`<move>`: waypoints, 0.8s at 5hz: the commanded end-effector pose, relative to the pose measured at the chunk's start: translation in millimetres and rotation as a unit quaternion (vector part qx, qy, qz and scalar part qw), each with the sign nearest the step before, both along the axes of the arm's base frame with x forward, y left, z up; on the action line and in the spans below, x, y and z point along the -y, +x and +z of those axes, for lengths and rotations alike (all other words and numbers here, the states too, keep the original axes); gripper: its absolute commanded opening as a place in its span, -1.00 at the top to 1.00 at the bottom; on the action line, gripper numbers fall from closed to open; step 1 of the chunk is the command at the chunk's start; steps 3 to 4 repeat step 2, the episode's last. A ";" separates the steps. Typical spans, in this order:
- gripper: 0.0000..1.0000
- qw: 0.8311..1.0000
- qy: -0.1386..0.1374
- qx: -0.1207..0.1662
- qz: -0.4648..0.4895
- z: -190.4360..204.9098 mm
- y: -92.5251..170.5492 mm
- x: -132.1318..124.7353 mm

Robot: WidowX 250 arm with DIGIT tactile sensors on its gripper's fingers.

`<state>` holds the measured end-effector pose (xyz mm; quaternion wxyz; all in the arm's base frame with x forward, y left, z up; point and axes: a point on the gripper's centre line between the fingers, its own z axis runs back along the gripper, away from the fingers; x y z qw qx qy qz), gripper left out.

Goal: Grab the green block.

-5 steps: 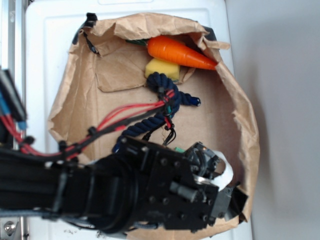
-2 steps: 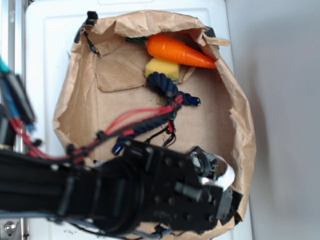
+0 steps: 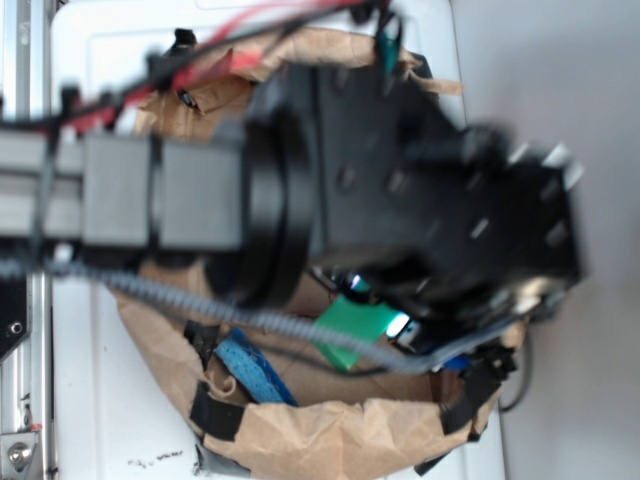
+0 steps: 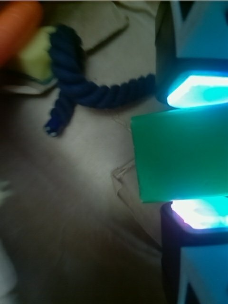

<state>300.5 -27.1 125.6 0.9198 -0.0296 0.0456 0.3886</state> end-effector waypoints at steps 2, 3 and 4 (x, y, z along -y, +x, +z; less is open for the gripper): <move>1.00 0.989 0.019 0.139 -0.043 66.1 3.4 -8.9; 1.00 0.989 0.019 0.139 -0.043 66.1 3.4 -8.9; 1.00 0.989 0.019 0.139 -0.043 66.1 3.4 -8.9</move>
